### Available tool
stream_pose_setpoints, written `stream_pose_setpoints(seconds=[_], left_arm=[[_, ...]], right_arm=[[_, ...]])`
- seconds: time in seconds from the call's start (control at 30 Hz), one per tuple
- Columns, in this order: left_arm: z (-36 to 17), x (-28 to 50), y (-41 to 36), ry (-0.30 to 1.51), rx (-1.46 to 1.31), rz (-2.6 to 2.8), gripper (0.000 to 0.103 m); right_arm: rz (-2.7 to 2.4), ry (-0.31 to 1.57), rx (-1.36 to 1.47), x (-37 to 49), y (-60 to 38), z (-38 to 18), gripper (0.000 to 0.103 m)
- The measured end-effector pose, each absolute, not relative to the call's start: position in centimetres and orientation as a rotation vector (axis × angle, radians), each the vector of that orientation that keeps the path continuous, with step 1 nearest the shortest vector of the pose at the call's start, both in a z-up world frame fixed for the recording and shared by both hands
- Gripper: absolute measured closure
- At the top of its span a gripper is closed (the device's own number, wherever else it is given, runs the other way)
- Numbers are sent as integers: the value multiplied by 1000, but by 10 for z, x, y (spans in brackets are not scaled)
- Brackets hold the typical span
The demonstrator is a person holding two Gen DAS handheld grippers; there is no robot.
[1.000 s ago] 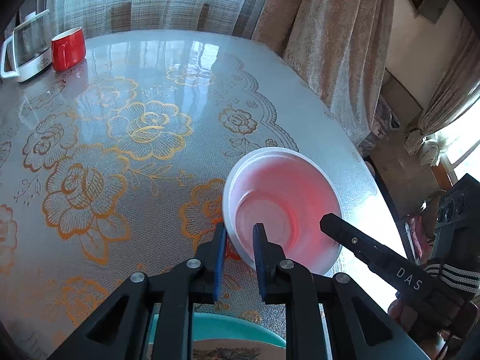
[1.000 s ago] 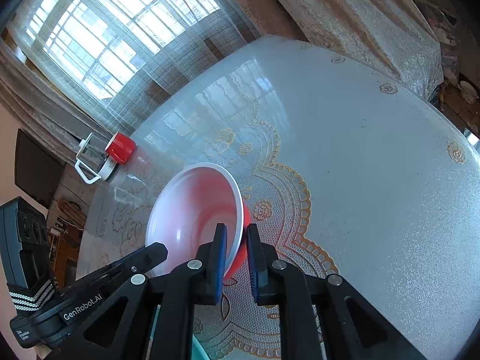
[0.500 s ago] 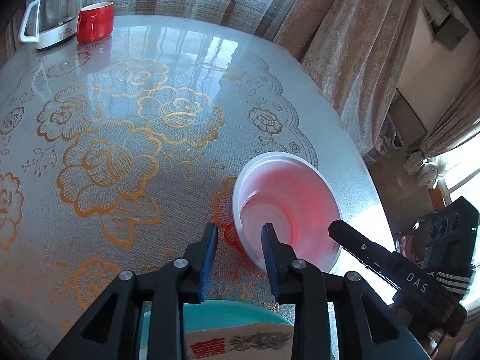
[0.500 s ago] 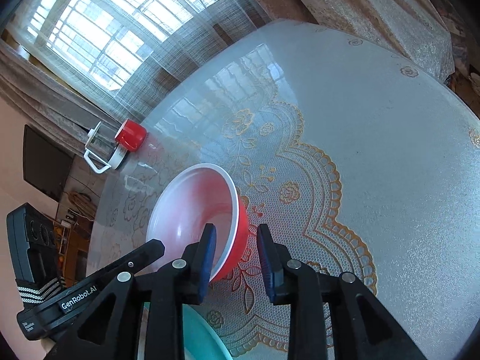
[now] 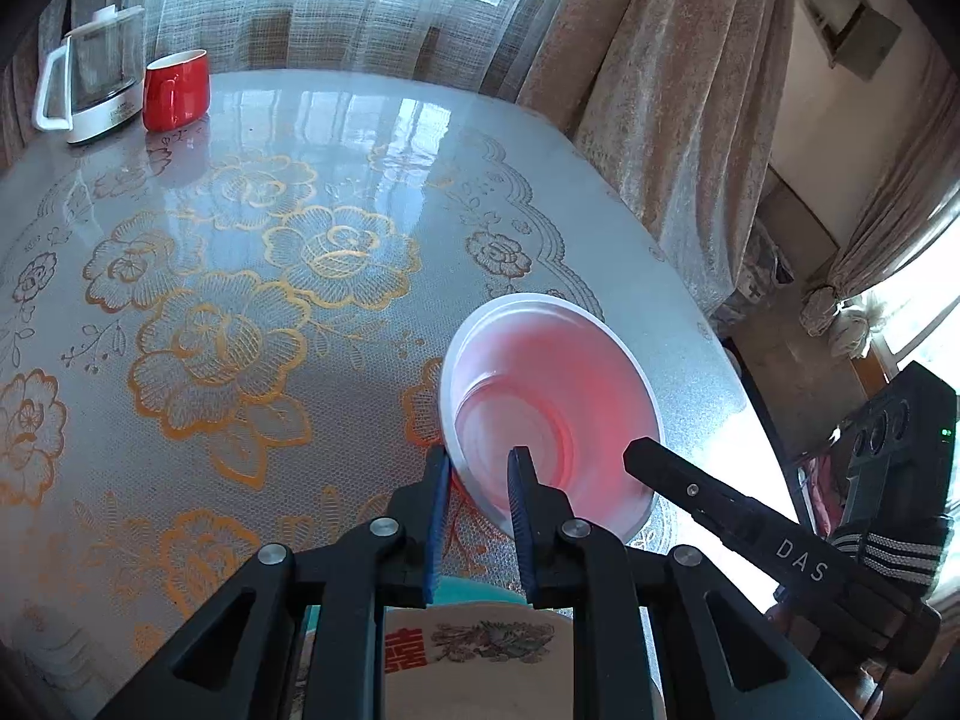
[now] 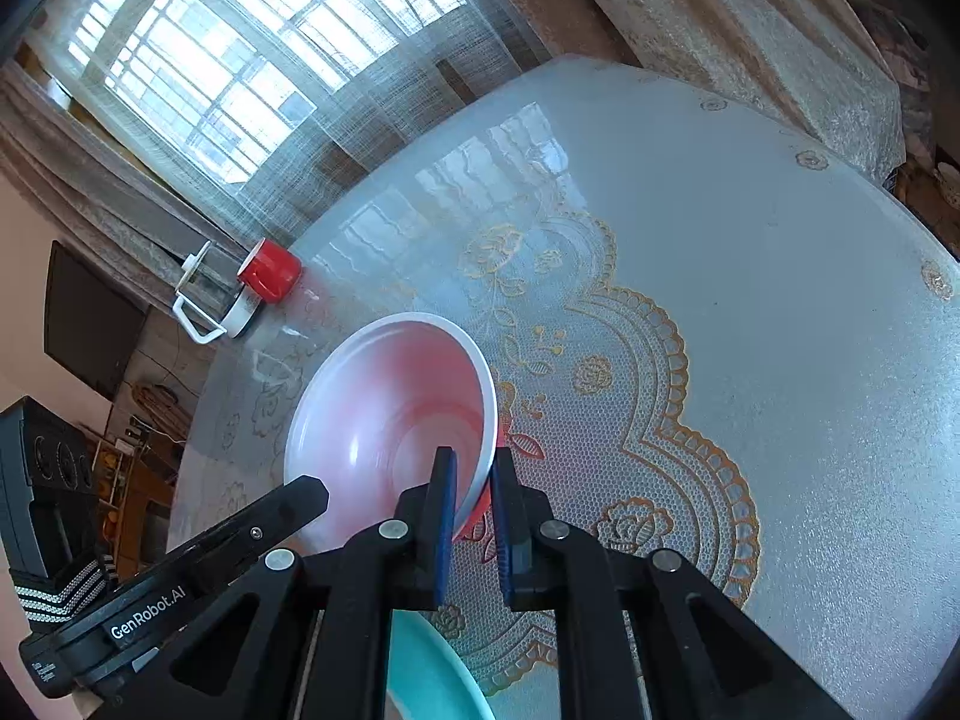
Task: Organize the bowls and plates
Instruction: 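Grasp the rim of the red bowl with the right gripper, then lift the red bowl and carry it over the steel bowl, right gripper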
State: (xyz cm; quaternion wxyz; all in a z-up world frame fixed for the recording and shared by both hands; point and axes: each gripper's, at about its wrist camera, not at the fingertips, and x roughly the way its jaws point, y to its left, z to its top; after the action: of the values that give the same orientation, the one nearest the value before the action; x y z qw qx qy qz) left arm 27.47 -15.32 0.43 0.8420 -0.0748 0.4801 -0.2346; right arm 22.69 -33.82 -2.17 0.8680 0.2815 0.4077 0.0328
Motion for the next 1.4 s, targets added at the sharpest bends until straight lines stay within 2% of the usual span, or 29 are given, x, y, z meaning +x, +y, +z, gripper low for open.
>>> stream_pose_setpoints(seconds=[0.73, 1.4], left_arm=[[52, 202, -79, 858, -218, -439, 84], [46, 136, -16, 828, -281, -388, 84]], right_arm=[[231, 797, 541, 199, -272, 17, 91], [323, 838, 480, 161, -214, 15, 91]])
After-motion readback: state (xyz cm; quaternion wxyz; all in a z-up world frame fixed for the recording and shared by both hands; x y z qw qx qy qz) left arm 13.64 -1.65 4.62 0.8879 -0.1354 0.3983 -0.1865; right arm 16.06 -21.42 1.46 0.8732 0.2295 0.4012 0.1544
